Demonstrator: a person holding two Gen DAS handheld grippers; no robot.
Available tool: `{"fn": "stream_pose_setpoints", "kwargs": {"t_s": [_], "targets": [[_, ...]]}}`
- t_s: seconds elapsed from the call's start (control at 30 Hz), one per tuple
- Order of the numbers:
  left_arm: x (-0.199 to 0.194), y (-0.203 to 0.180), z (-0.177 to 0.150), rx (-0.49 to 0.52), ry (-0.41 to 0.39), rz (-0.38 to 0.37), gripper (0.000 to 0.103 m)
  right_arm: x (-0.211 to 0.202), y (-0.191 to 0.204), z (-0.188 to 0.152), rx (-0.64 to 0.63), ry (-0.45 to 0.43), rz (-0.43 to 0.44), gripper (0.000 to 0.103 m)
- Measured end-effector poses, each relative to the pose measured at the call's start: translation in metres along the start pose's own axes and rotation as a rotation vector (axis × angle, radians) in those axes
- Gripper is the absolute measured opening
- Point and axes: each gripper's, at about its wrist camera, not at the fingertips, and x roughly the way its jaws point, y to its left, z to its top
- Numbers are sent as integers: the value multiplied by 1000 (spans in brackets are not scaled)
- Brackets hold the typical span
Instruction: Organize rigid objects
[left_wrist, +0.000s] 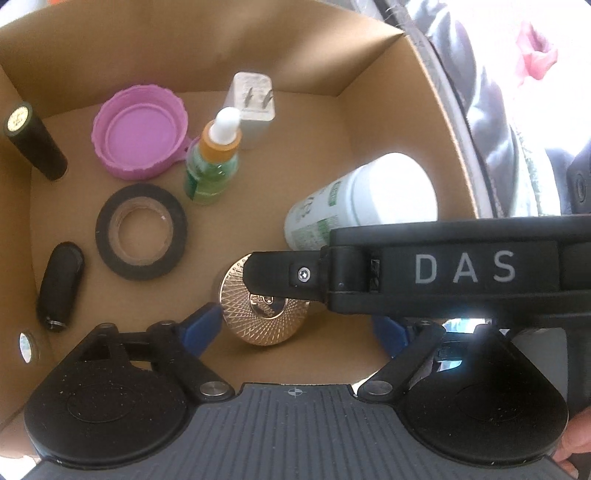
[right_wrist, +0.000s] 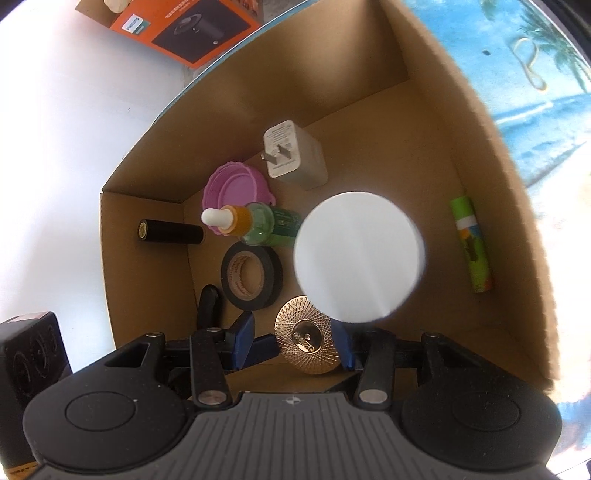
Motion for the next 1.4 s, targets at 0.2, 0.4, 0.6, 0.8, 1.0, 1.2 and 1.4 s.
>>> {"fn": "stream_pose_setpoints", "kwargs": {"t_s": [0.2, 0.4, 0.6, 0.8, 1.0, 1.2, 1.4], "targets": [[-17, -8, -9, 41, -65, 28, 89, -11, -1, -6, -2, -47, 24, 53], [-49, -29, -30, 130, -200, 112, 92, -44, 8, -32, -69, -176, 32, 63], [-88, -44, -63, 196, -344, 165, 98, -93, 23, -73, -158, -343, 21, 84], [-105, -66, -80, 234, -433, 267, 102, -143, 45, -103, -246, -559, -48, 99], [-120, -82, -88, 223, -574, 427, 102, -188, 73, -128, -377, -873, -277, 103], [-140, -92, -91, 222, -671, 476, 103, -215, 89, -142, -441, -1070, -433, 103], [-149, -85, -89, 115, -722, 482, 103, -206, 79, -128, -386, -862, -339, 103]]}}
